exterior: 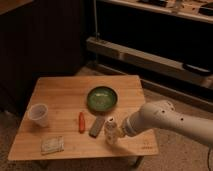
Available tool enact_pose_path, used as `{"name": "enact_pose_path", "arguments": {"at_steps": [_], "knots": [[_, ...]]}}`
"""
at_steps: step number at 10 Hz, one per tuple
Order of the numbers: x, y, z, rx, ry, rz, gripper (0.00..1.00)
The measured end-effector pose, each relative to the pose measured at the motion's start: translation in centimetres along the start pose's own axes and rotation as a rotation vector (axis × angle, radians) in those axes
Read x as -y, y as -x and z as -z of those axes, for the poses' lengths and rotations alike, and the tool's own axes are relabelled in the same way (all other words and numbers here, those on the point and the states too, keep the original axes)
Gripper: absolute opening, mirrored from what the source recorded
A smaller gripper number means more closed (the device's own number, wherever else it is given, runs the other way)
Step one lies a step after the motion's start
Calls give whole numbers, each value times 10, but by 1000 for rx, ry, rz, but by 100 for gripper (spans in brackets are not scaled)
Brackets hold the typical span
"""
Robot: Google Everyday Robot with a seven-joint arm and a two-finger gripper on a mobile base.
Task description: Knock the bottle over
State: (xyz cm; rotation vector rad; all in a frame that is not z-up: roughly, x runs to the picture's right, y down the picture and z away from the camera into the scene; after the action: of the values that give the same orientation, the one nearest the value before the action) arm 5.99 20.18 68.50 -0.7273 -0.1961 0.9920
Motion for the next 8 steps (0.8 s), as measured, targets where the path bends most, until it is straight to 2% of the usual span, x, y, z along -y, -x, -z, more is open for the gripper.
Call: {"name": "enact_pose_path", "arguments": {"at_steps": [8], "knots": [[9,16,-3,8,-62,10,4]]}}
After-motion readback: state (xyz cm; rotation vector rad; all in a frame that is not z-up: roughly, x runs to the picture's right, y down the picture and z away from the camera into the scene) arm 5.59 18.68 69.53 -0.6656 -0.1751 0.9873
